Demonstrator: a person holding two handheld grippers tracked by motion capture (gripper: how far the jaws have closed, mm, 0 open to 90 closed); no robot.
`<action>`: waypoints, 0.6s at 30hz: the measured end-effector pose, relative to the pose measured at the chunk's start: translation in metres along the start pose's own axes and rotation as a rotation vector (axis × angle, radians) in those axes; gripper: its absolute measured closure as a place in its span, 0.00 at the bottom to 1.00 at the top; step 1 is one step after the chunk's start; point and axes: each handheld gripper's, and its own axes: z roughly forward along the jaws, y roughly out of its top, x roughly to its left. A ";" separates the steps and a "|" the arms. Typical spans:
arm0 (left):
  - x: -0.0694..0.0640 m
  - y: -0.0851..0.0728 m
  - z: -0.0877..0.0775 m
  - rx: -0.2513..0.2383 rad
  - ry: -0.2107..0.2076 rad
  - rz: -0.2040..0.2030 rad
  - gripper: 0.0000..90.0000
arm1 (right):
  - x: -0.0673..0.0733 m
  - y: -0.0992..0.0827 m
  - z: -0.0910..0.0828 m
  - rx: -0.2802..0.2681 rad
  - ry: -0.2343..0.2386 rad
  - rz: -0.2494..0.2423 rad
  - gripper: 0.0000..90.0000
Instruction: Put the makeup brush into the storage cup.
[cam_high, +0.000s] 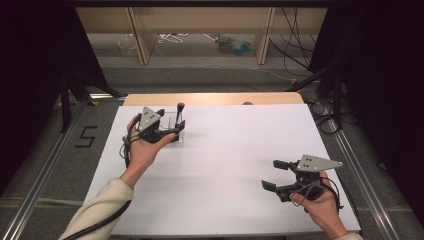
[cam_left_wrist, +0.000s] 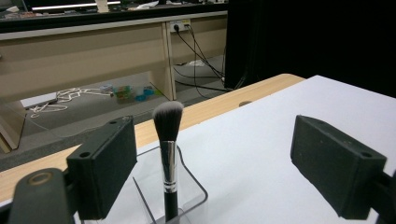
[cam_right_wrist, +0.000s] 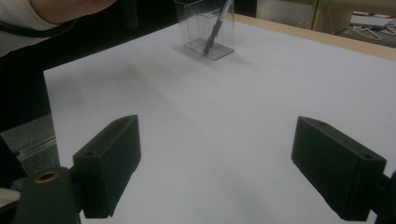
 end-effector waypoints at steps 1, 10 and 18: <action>0.000 -0.001 -0.002 -0.002 -0.001 0.001 0.16 | 0.000 0.000 0.000 -0.001 0.000 0.000 0.18; -0.005 -0.005 -0.016 0.003 -0.036 -0.006 0.16 | 0.000 0.000 0.000 -0.002 -0.001 0.001 0.18; -0.008 -0.006 -0.026 0.004 -0.059 0.001 0.16 | 0.000 0.000 0.000 -0.001 -0.002 0.000 0.18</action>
